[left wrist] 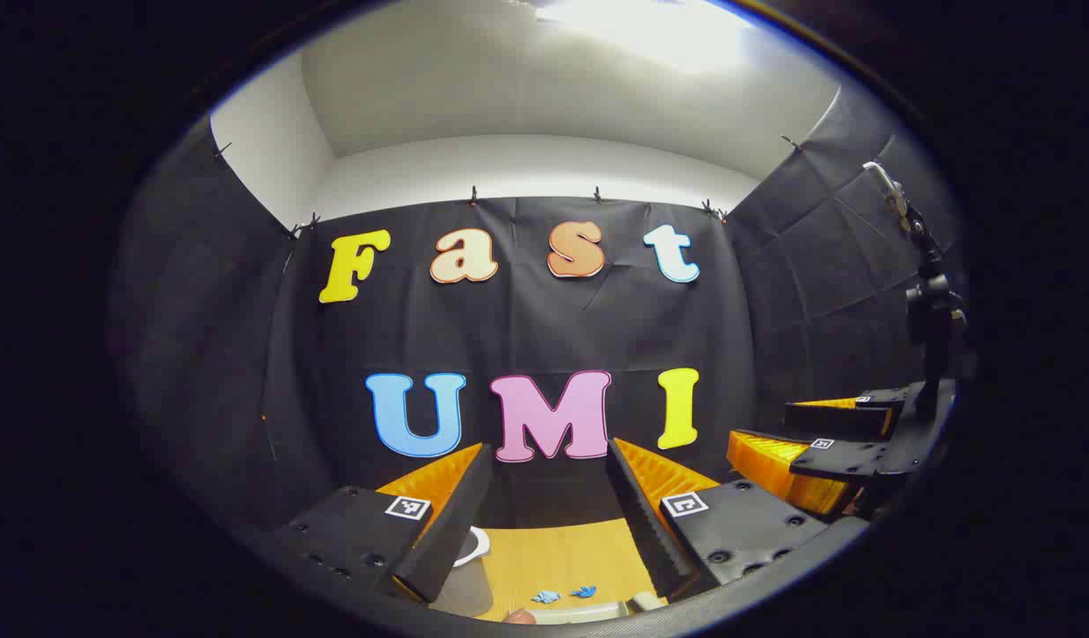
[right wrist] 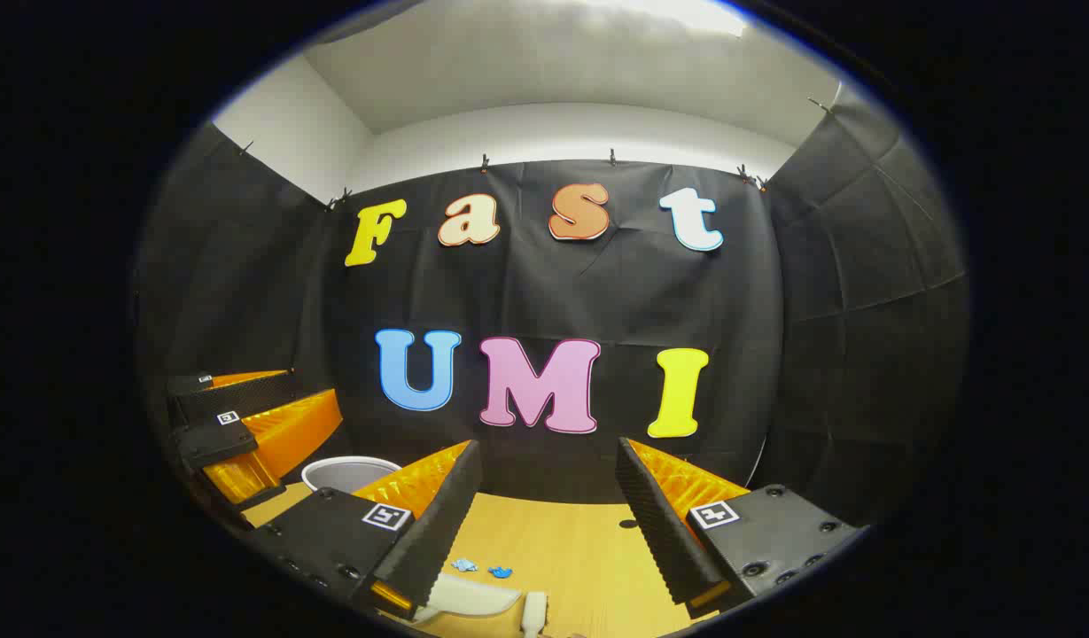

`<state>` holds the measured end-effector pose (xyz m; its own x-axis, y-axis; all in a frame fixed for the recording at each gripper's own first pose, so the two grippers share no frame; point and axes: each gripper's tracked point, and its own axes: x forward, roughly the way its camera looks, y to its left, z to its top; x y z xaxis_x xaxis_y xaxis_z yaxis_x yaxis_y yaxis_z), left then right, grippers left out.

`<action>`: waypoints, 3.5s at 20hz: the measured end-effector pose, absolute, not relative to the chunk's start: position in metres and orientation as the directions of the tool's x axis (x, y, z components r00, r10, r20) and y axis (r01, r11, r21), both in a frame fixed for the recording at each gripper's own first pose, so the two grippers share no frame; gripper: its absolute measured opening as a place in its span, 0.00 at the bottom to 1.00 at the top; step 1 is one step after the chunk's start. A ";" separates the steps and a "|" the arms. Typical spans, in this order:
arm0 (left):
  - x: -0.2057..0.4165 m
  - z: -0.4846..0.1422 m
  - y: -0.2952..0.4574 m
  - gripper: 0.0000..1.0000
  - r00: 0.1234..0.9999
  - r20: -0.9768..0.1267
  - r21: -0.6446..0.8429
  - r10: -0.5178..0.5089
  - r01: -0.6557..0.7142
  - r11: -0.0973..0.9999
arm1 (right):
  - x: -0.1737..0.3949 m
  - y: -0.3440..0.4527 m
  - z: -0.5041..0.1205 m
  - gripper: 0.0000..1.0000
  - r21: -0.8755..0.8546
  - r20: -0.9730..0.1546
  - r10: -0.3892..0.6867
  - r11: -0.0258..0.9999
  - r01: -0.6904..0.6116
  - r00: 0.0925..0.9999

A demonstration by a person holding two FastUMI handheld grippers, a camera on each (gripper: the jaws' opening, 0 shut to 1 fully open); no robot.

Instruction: Pick up the small broom and dustpan from the desktop, sweep the trash into the dustpan with the broom, and then empty the trash into the garbage bin.

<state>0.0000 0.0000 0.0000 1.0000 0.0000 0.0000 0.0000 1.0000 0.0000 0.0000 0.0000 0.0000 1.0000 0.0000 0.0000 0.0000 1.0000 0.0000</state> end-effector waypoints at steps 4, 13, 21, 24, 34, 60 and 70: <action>-0.006 0.002 -0.001 0.77 1.000 -0.008 -0.008 0.000 0.000 1.000 | -0.004 0.002 0.005 0.94 0.005 0.008 0.011 1.000 -0.011 1.000; -0.012 0.000 0.002 0.78 0.999 -0.038 -0.027 -0.001 0.000 1.000 | -0.007 0.004 -0.001 0.93 -0.006 -0.013 0.011 1.000 -0.011 1.000; -0.006 -0.014 0.003 0.78 0.997 -0.083 -0.054 -0.007 0.002 0.999 | -0.017 -0.011 0.002 0.93 -0.031 -0.004 -0.041 0.999 0.041 0.999; -0.004 -0.024 0.006 0.77 0.995 -0.104 -0.042 -0.008 0.004 0.999 | -0.019 -0.019 -0.004 0.98 -0.034 -0.018 -0.068 0.997 0.067 0.998; -0.009 -0.047 -0.009 0.77 0.978 -0.192 -0.089 -0.079 0.063 0.994 | -0.017 -0.017 -0.020 0.98 -0.028 -0.071 -0.058 0.998 0.056 0.996; -0.020 -0.031 -0.029 0.77 0.978 -0.141 -0.035 -0.151 0.148 0.988 | -0.023 -0.023 -0.025 0.98 -0.017 -0.086 -0.078 0.997 0.076 0.993; -0.019 -0.015 -0.026 0.77 0.989 -0.084 0.005 -0.122 0.123 0.992 | -0.027 -0.026 -0.017 0.98 -0.023 -0.067 -0.098 0.995 0.096 0.993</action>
<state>-0.0191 -0.0256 -0.0152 0.9889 -0.1224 -0.0841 0.1232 0.9924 0.0053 -0.0267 -0.0260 -0.0173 0.9930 -0.0975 -0.0669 0.0962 0.9951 -0.0234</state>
